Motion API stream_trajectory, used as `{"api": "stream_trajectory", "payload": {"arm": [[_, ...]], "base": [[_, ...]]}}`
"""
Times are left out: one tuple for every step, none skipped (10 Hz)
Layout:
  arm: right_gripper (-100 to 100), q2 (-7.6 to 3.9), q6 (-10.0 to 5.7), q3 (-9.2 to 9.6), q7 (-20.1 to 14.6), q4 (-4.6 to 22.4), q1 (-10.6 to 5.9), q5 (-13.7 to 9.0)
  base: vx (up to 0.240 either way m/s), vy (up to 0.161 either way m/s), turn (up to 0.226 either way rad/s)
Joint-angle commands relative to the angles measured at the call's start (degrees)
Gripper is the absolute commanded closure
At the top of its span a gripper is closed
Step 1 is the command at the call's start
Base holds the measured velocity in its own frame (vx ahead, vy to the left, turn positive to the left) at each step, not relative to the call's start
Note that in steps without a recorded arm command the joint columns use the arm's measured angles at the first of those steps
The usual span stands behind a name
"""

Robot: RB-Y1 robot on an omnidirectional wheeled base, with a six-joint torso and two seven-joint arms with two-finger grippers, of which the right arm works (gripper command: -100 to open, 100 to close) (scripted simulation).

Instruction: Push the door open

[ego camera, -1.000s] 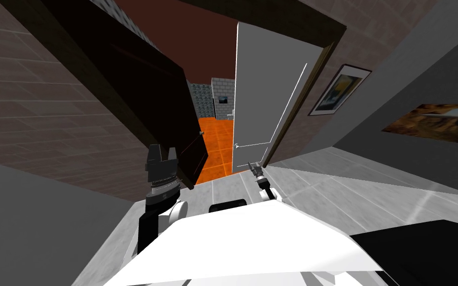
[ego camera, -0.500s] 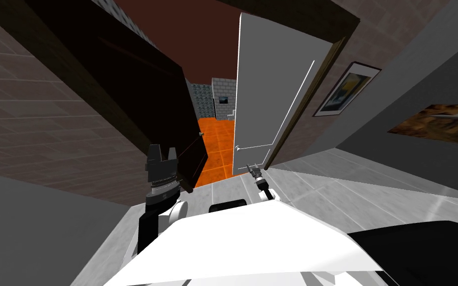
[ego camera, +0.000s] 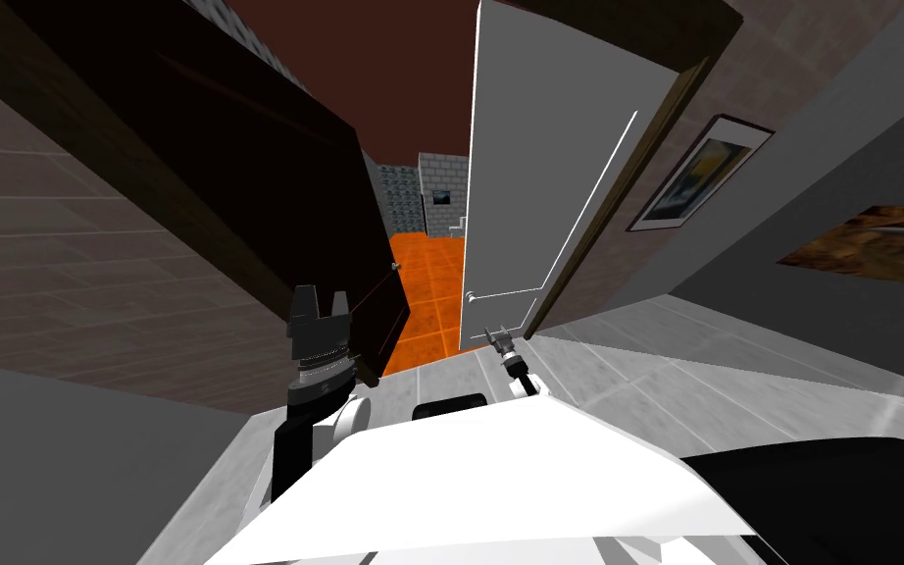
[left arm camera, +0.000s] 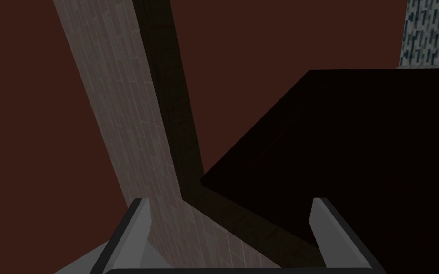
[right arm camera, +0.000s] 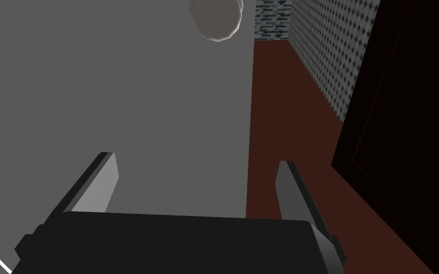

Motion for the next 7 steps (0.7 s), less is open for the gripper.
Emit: {"api": "stream_trajectory", "payload": {"arm": [[-100,-0.08,-0.41,-0.25,1.4,1.8,-0.73,0.5],[-100,-0.01,-0.67,-0.41,2.5,3.1,-1.21,1.0],[-100,0.05,-0.87,-0.54,3.3,4.1,-1.58,1.4],[-100,0.15,-1.16,-0.72,4.6,5.5,-2.13,1.9],[-100,0.25,-1.42,-0.89,5.7,6.8,-2.62,2.4],[-100,0.13,-1.41,-0.83,4.9,6.3,-2.46,2.0],[-100,0.15,-1.38,-1.0,5.4,6.5,-2.56,2.0]], "base": [[0.119,0.005,0.009],[0.114,0.014,0.005],[0.108,-0.007,0.005],[0.135,-0.019,0.008],[0.145,-0.003,0.015],[0.062,0.002,0.004],[0.141,0.002,0.022]]}}
